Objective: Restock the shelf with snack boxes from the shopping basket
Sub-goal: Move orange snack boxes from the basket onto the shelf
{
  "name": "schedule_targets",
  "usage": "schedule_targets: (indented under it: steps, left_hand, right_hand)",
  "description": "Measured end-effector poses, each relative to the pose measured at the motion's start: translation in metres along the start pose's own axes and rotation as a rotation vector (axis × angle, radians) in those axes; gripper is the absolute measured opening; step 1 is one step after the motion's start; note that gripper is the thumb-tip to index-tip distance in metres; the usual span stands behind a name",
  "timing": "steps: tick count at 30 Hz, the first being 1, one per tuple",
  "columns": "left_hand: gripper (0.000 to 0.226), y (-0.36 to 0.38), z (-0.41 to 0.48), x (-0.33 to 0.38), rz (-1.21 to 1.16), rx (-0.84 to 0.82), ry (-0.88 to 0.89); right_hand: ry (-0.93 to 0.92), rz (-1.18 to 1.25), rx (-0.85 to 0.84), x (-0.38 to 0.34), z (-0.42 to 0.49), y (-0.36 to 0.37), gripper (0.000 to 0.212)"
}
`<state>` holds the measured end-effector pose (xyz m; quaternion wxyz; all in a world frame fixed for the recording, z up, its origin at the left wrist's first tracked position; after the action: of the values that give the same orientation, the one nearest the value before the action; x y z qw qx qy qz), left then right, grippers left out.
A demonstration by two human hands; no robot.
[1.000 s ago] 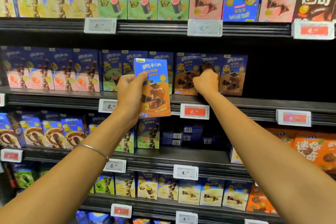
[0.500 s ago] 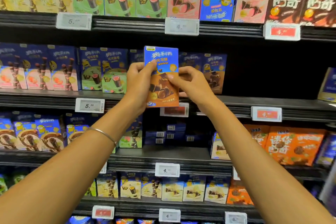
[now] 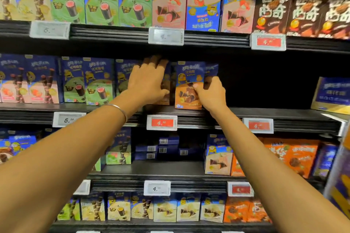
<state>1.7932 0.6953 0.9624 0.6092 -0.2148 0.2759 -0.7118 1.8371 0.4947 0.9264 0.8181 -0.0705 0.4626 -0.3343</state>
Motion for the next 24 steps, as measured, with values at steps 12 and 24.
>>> schedule_targets:
  steps: [12,24]
  left_hand:
    - [0.104,0.016,0.018,-0.013,0.089,-0.061,0.047]
    - [0.100,0.022,0.020,-0.016,0.059,-0.007,0.055]
  right_hand:
    - [0.006,-0.297,0.023,-0.002,0.016,0.028,0.015]
    - [0.020,-0.369,0.034,-0.008,0.018,0.035,0.018]
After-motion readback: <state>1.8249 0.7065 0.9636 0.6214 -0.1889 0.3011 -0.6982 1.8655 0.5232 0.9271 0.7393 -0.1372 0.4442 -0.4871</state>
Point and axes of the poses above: each hand's wrist, its own z-axis towards the middle knuckle, its own y-axis out of the palm, x = y × z, the point moved 1 cm from there along z, towards the middle knuckle, and after that the axes turned 13 degrees about -z, right-handed, at the moved point
